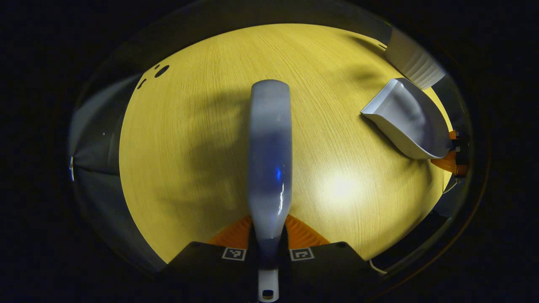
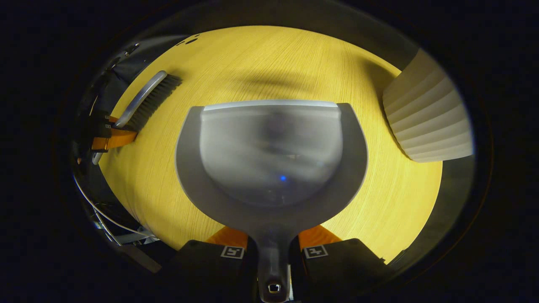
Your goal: Pick up the small broom and dustpan from the desktop, sweep the trash into the dustpan with the broom, and then empty the trash into the garbage bin.
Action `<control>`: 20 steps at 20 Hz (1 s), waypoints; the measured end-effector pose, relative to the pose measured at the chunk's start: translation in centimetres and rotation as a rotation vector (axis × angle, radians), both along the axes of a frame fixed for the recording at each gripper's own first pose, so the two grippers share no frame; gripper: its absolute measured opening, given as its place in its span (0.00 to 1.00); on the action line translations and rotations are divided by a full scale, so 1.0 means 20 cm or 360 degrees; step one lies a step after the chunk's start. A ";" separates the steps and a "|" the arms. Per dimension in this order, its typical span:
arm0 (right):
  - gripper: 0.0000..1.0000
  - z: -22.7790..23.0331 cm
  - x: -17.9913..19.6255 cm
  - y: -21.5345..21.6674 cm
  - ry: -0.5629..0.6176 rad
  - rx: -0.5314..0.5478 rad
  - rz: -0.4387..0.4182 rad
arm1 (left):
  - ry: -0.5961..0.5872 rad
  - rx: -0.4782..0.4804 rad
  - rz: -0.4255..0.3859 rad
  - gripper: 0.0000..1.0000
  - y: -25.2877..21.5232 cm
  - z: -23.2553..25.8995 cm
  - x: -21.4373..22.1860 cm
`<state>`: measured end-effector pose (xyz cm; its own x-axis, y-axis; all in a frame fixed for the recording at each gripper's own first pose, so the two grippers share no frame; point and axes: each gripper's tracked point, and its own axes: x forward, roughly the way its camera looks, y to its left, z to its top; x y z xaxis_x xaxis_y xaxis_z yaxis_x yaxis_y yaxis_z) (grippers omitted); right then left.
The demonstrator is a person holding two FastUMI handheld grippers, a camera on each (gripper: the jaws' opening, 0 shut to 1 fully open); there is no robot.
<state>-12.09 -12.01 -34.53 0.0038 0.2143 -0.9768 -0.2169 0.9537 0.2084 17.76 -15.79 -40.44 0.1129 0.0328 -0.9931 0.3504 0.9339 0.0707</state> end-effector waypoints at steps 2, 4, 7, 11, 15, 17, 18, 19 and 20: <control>0.38 0.01 -0.01 -0.01 0.0005 0.0000 -0.0005 | 0.0011 0.0009 -0.0024 0.25 0.00 0.01 0.01; 0.44 0.01 -0.03 -0.01 0.0006 0.0011 -0.0019 | 0.0035 0.0026 -0.0048 0.26 0.02 0.01 0.01; 0.46 0.04 -0.01 0.01 0.0018 0.0044 -0.0058 | 0.0068 0.0044 -0.0064 0.28 -0.01 0.01 -0.01; 0.83 0.07 -0.01 0.01 0.0015 0.0062 -0.0062 | 0.0044 0.0068 -0.0131 0.56 -0.02 0.07 0.00; 1.00 0.12 -0.01 -0.01 -0.0019 0.0070 -0.0066 | 0.0013 0.0092 -0.0203 0.83 -0.03 0.12 0.01; 0.99 0.17 0.00 -0.02 -0.0049 0.0086 -0.0070 | -0.0014 0.0087 -0.0229 0.87 -0.04 0.16 0.02; 0.99 0.19 0.01 -0.02 -0.0065 0.0096 -0.0077 | -0.0035 0.0076 -0.0224 0.88 -0.04 0.20 0.02; 0.99 0.21 0.02 -0.03 -0.0080 0.0101 -0.0086 | -0.0069 0.0057 -0.0210 0.88 -0.04 0.24 0.05; 0.99 0.24 0.02 -0.04 -0.0091 0.0110 -0.0095 | -0.0098 0.0036 -0.0198 0.88 -0.05 0.28 0.06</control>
